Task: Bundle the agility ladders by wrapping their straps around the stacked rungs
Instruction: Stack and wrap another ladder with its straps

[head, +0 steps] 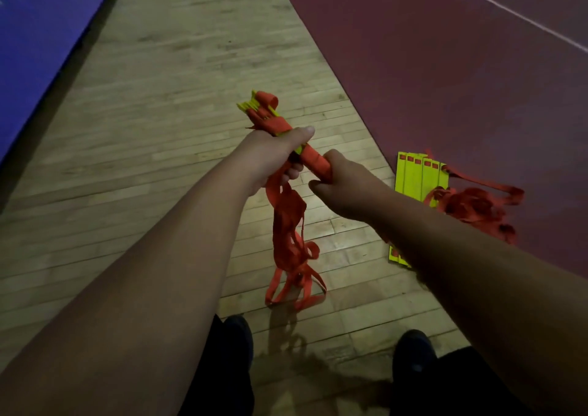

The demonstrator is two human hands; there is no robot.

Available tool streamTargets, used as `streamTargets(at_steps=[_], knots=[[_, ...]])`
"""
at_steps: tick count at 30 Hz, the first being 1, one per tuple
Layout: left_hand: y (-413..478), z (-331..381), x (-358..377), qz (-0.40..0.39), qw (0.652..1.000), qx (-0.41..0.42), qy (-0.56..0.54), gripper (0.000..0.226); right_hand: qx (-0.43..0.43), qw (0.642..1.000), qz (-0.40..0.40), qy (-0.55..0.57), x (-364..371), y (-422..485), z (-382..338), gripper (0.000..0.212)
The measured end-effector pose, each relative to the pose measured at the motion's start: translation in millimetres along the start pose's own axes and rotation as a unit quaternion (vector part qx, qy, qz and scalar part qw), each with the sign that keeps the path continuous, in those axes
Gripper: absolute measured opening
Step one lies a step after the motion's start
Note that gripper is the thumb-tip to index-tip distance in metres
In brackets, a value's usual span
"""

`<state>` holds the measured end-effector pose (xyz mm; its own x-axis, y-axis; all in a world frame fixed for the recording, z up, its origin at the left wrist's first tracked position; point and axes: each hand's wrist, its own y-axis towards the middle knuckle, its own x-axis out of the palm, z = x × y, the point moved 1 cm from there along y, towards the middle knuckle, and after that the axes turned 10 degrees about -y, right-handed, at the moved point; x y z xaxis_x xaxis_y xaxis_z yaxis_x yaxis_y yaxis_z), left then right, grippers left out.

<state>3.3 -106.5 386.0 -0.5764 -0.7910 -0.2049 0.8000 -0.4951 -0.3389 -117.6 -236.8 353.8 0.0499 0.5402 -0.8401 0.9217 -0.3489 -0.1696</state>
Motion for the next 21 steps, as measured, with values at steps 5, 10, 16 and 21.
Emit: streamTargets(at_steps=[5,10,16,21], knots=[[-1.3,5.2,-8.7,-0.066,0.996,0.057,-0.032,0.049,-0.025,0.973,-0.119,0.194,-24.3,-3.8,-5.9,0.033],[-9.0,13.3,-8.0,-0.098,0.991,0.082,-0.041,0.056,-0.017,0.936,-0.191,0.295,-35.5,-12.3,-7.6,0.026],[-1.7,2.6,-15.7,-0.075,0.995,0.049,0.050,0.057,0.003,0.991,-0.018,0.129,-20.3,-7.7,-4.8,0.056],[-2.2,6.2,-15.1,-0.055,0.993,0.082,0.065,0.059,-0.052,0.980,0.013,0.190,-23.7,-7.5,0.1,0.078]])
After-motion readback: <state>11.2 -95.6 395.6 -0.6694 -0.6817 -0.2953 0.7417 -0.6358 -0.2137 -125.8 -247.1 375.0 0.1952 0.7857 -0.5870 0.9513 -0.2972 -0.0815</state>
